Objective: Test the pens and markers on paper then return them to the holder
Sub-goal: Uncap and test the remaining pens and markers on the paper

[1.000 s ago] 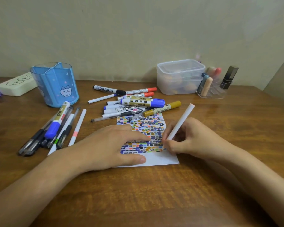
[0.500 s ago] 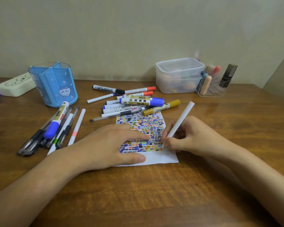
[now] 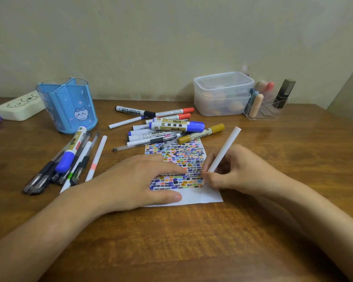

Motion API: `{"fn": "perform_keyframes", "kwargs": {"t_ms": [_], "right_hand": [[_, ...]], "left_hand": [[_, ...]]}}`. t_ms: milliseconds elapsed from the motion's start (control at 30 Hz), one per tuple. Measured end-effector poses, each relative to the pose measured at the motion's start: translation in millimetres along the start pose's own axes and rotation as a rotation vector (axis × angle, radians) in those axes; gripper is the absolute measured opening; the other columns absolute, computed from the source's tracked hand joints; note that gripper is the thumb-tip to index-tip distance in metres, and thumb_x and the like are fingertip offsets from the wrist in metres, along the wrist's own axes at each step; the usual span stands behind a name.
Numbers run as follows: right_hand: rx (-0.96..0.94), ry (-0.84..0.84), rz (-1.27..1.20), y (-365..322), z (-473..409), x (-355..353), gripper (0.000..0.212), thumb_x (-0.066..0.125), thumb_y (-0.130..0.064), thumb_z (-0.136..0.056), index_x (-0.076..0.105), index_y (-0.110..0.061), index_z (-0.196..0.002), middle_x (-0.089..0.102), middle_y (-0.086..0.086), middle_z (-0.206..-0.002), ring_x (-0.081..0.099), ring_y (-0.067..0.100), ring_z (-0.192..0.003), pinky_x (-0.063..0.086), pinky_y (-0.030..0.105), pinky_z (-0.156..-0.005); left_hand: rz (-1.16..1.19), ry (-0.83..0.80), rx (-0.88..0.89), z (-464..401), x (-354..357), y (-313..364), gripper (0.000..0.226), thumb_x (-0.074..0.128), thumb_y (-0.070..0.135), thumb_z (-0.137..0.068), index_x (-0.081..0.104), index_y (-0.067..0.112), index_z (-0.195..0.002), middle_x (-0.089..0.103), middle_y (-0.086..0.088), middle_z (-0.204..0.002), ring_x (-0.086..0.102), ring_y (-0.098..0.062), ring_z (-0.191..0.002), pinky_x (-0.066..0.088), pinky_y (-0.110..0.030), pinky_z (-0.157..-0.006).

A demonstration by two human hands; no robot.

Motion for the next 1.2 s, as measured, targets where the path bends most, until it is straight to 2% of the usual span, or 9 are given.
{"fn": "perform_keyframes", "kwargs": {"t_ms": [67,200,400,533,700,833,967,1100,1200], "right_hand": [[0.006,0.011,0.018,0.5,-0.6,-0.9,0.008,0.073,-0.010,-0.080,0.074,-0.017,-0.080,0.075,-0.002,-0.079,0.070,0.013,-0.077,0.059,0.028,-0.071],[-0.006,-0.012,-0.029,-0.7,1.3,-1.4,0.009,0.073,-0.006,-0.083,0.075,-0.015,-0.082,0.075,-0.002,-0.079,0.069,0.010,-0.075,0.057,0.020,-0.068],[0.011,0.007,0.018,-0.1,-0.6,-1.3,0.008,0.075,-0.010,-0.080,0.075,-0.018,-0.080,0.075,-0.002,-0.080,0.070,0.014,-0.080,0.060,0.030,-0.074],[-0.007,-0.009,-0.021,-1.6,1.7,-1.2,0.011,0.073,-0.007,-0.083,0.075,-0.017,-0.081,0.075,-0.003,-0.079,0.069,0.007,-0.073,0.055,0.020,-0.067],[-0.002,0.013,0.026,-1.0,0.4,-1.5,0.008,0.074,-0.009,-0.080,0.074,-0.017,-0.080,0.075,-0.002,-0.079,0.069,0.011,-0.075,0.059,0.027,-0.071],[-0.011,-0.001,-0.006,-2.0,1.8,-0.8,0.010,0.073,-0.006,-0.083,0.075,-0.015,-0.081,0.075,-0.004,-0.078,0.068,0.006,-0.073,0.054,0.018,-0.066],[-0.006,0.019,0.032,-1.3,0.5,-0.7,0.008,0.073,-0.008,-0.080,0.074,-0.017,-0.079,0.074,-0.003,-0.078,0.070,0.011,-0.077,0.059,0.024,-0.069],[-0.007,0.001,-0.010,-2.7,1.8,-0.8,0.011,0.073,-0.007,-0.084,0.074,-0.018,-0.081,0.075,-0.004,-0.079,0.070,0.009,-0.076,0.057,0.019,-0.069],[-0.003,0.008,0.007,-2.1,1.3,-0.2,0.011,0.074,-0.008,-0.082,0.074,-0.018,-0.080,0.075,-0.005,-0.079,0.071,0.011,-0.078,0.059,0.022,-0.071]], "left_hand": [[0.001,0.003,0.002,0.1,0.3,-0.5,0.066,0.042,0.081,-0.076,0.035,0.062,-0.139,0.048,0.026,-0.101,0.047,0.005,-0.100,0.044,-0.025,-0.088],[-0.007,-0.008,-0.003,-0.2,0.5,-0.4,0.068,0.040,0.082,-0.075,0.033,0.062,-0.140,0.049,0.026,-0.105,0.047,0.004,-0.103,0.045,-0.027,-0.090],[-0.008,-0.017,-0.008,0.1,-0.3,0.4,0.068,0.041,0.081,-0.076,0.033,0.062,-0.140,0.049,0.026,-0.105,0.048,0.003,-0.104,0.045,-0.029,-0.092],[-0.012,-0.016,-0.009,0.3,-0.2,1.0,0.068,0.040,0.082,-0.075,0.033,0.063,-0.140,0.049,0.025,-0.105,0.048,0.002,-0.104,0.046,-0.030,-0.092],[-0.009,-0.012,-0.005,0.1,0.1,0.1,0.068,0.040,0.082,-0.075,0.033,0.062,-0.140,0.049,0.026,-0.106,0.047,0.003,-0.104,0.045,-0.029,-0.093],[-0.007,-0.011,-0.007,0.0,0.3,0.0,0.066,0.041,0.082,-0.076,0.032,0.065,-0.139,0.047,0.027,-0.102,0.046,0.005,-0.103,0.044,-0.027,-0.091],[-0.008,-0.004,-0.005,0.0,0.5,-0.5,0.064,0.043,0.080,-0.078,0.032,0.065,-0.139,0.048,0.027,-0.104,0.046,0.005,-0.104,0.043,-0.025,-0.091],[-0.017,-0.001,-0.003,-0.2,1.0,-0.8,0.063,0.043,0.081,-0.078,0.031,0.066,-0.138,0.049,0.026,-0.105,0.046,0.006,-0.103,0.043,-0.025,-0.090],[-0.018,-0.003,-0.004,-0.1,1.0,-0.6,0.063,0.044,0.079,-0.079,0.031,0.066,-0.139,0.049,0.025,-0.107,0.046,0.005,-0.104,0.043,-0.024,-0.090]]}}
Point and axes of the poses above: each hand's wrist, its own z-axis away from the middle knuckle, its own x-axis out of the palm, y = z × x, the point moved 2 cm from there along -z, towards the middle knuckle
